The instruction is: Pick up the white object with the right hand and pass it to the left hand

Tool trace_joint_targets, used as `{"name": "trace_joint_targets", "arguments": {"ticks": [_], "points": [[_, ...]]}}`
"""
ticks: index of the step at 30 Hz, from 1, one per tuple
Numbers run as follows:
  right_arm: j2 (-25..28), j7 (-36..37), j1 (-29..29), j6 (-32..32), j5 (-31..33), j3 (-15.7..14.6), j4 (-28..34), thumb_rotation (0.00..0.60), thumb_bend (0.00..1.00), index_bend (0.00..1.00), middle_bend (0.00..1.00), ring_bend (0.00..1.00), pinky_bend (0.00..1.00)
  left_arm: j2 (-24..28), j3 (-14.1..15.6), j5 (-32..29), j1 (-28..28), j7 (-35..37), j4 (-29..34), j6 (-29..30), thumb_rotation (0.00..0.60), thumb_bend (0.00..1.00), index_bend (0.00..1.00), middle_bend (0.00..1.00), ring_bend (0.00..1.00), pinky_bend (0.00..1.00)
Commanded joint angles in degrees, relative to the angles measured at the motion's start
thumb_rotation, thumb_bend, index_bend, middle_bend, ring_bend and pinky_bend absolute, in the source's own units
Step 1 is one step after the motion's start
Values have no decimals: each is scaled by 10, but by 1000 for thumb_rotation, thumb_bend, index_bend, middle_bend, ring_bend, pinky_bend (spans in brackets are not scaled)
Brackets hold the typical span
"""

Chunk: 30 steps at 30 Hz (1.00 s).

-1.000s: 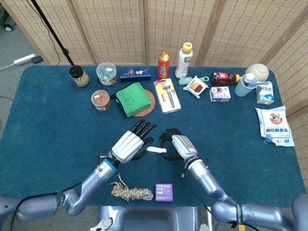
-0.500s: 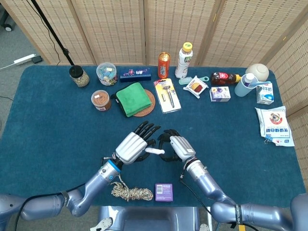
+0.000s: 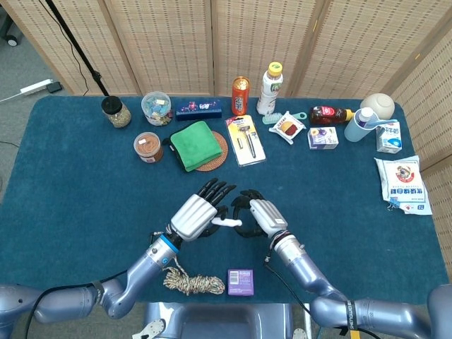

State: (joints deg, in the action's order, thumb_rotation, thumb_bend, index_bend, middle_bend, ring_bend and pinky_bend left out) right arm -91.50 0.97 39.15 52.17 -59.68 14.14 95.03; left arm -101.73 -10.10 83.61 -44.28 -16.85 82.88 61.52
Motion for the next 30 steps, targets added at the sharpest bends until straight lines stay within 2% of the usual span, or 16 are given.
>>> {"name": "trace_joint_targets", "arguments": {"ticks": [1, 12, 30], "points": [[0, 2, 0, -1, 0, 0, 0, 600, 396, 613, 301, 115, 0, -1, 0, -1, 0, 0, -1, 1, 600, 300, 589, 83, 56, 9], [2, 7, 0, -2, -2, -2, -1, 600, 396, 619, 305, 118, 0, -6, -3, -6, -4, 0, -5, 5, 600, 349, 639, 112, 72, 9], [11, 11, -3, 3, -4, -4, -3, 600, 395, 640, 328, 144, 0, 2, -3, -17, -5, 2, 3, 6, 600, 369, 677, 127, 77, 9]]}}
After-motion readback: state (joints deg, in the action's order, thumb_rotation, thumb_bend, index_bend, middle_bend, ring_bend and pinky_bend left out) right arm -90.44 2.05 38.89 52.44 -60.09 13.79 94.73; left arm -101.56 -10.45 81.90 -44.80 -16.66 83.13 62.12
